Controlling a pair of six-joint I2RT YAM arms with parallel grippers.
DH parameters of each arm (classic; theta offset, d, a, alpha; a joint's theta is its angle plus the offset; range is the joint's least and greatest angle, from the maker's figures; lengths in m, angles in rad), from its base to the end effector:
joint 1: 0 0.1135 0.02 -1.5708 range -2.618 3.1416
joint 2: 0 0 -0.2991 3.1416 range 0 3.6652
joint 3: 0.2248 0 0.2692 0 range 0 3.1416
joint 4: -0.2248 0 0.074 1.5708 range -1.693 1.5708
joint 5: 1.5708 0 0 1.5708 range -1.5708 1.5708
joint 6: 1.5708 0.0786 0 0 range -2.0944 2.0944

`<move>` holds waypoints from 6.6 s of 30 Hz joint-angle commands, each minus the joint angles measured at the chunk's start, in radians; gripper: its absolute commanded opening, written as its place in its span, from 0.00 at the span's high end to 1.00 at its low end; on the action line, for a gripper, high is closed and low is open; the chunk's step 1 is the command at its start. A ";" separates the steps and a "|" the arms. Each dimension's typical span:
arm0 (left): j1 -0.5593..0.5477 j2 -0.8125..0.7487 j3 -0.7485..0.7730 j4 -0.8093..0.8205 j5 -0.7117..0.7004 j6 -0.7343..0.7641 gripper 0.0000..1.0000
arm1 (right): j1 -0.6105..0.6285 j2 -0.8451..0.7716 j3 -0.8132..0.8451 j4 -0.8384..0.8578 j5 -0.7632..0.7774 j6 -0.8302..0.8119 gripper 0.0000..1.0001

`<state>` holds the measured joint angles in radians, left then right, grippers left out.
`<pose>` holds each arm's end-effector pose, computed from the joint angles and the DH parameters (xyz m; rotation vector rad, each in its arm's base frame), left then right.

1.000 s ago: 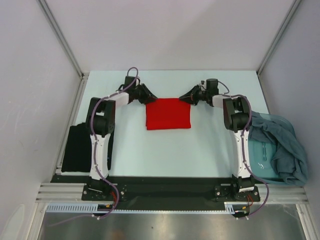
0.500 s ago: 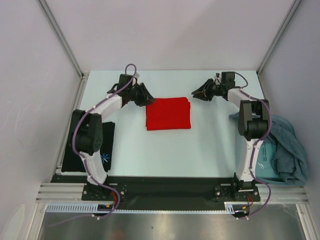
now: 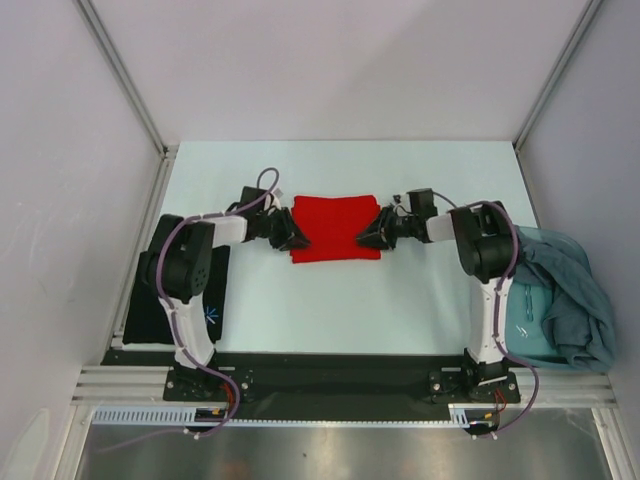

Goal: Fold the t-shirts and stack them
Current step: Fold the tshirt, then neatly place the folded tshirt to the corner

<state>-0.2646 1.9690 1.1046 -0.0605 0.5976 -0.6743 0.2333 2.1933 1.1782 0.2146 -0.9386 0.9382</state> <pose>0.4089 -0.1566 0.1175 -0.2677 2.6123 -1.1131 0.4404 0.1698 0.0788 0.3839 2.5449 1.6302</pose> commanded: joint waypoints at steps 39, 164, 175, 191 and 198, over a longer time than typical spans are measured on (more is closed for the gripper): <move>0.372 -0.792 -0.348 -0.585 -0.262 -0.355 0.54 | 0.777 -0.377 -0.040 -0.227 1.258 -1.739 0.26; 0.232 -0.300 0.793 -0.938 -1.041 0.125 1.00 | 0.592 -0.952 -0.288 -0.446 0.865 -1.102 0.15; 0.261 -0.276 0.813 -0.926 -0.981 0.130 1.00 | 0.584 -0.909 -0.275 -0.429 0.834 -1.110 0.14; 0.355 -0.223 0.762 -0.934 -0.955 -0.001 1.00 | 0.580 -0.905 -0.276 -0.442 0.837 -1.109 0.14; 0.366 -0.283 0.686 -0.935 -0.978 -0.001 1.00 | 0.578 -0.894 -0.281 -0.434 0.833 -1.101 0.14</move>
<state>0.1017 1.7470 1.8221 -1.0115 -0.3607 -0.6556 0.8158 1.2995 0.8806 -0.2417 -0.0959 -0.1577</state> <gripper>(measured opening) 0.050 0.854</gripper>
